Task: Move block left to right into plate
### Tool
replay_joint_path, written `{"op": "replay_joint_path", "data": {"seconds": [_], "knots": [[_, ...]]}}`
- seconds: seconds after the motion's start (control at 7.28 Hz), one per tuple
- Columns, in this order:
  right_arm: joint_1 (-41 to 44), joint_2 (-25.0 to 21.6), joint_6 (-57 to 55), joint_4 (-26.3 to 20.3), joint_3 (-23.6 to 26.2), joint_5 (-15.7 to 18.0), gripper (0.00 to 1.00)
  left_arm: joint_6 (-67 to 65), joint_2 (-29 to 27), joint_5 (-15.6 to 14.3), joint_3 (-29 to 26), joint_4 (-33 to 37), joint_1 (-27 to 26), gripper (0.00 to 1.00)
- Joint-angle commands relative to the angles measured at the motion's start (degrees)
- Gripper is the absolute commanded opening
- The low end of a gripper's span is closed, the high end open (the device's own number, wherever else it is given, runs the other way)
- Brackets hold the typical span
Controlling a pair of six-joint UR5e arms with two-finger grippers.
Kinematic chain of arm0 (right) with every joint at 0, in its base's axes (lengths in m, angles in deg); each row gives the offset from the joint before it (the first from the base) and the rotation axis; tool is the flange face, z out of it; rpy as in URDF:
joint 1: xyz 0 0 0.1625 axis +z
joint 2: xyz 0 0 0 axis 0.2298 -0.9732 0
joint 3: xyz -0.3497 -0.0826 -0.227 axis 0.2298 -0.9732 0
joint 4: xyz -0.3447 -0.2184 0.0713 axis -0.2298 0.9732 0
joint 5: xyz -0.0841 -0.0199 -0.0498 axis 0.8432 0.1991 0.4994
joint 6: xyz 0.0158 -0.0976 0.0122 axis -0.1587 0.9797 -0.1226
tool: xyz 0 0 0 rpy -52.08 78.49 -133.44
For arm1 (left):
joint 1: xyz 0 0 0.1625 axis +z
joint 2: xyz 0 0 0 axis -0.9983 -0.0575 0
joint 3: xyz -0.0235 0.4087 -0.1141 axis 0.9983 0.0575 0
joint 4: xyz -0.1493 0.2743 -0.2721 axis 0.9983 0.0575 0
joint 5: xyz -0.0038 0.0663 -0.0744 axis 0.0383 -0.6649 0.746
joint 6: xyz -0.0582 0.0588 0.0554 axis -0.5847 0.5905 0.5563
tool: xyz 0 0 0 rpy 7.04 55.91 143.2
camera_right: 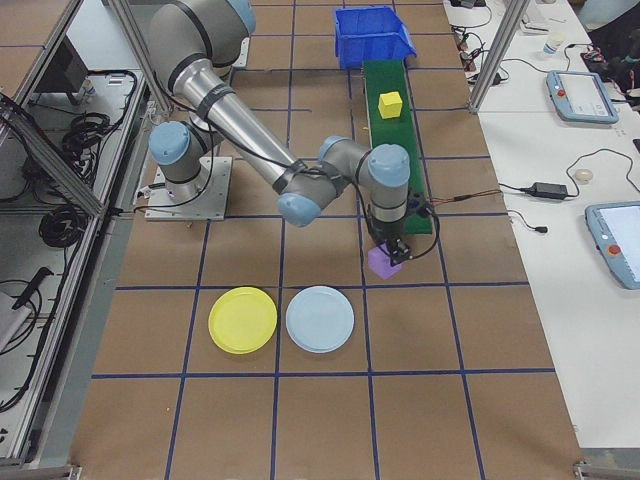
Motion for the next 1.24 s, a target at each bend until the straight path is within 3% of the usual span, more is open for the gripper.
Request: {"op": "replay_joint_path", "data": {"seconds": [0.0,0.14,0.27,0.55,0.69,0.96,1.1], "knots": [[-11.8,0.2,6.2,0.3,5.8,-1.5,0.26,0.0,0.0,0.0,0.0,0.0,0.0,1.00],[-15.5,0.4,6.3,0.3,8.2,-2.0,0.34,0.1,0.1,0.0,-0.1,0.0,0.0,1.00],[-16.1,0.7,6.5,0.8,8.8,-6.1,0.99,0.1,0.1,0.0,0.1,0.0,0.0,1.00],[-16.1,0.1,4.9,0.8,8.7,-6.5,1.00,0.1,0.3,0.0,-0.1,0.0,0.0,1.00],[-15.3,-1.0,-2.1,-0.4,7.9,-6.9,1.00,0.3,0.3,0.0,-0.2,-0.1,0.2,1.00],[-2.8,-4.8,-15.0,-2.0,7.1,-7.5,1.00,0.2,0.3,0.2,0.0,-0.1,0.2,1.00],[4.9,-7.0,-24.8,-3.4,5.8,-9.4,1.00,0.1,0.3,0.2,0.0,-0.1,0.2,1.00]]}}
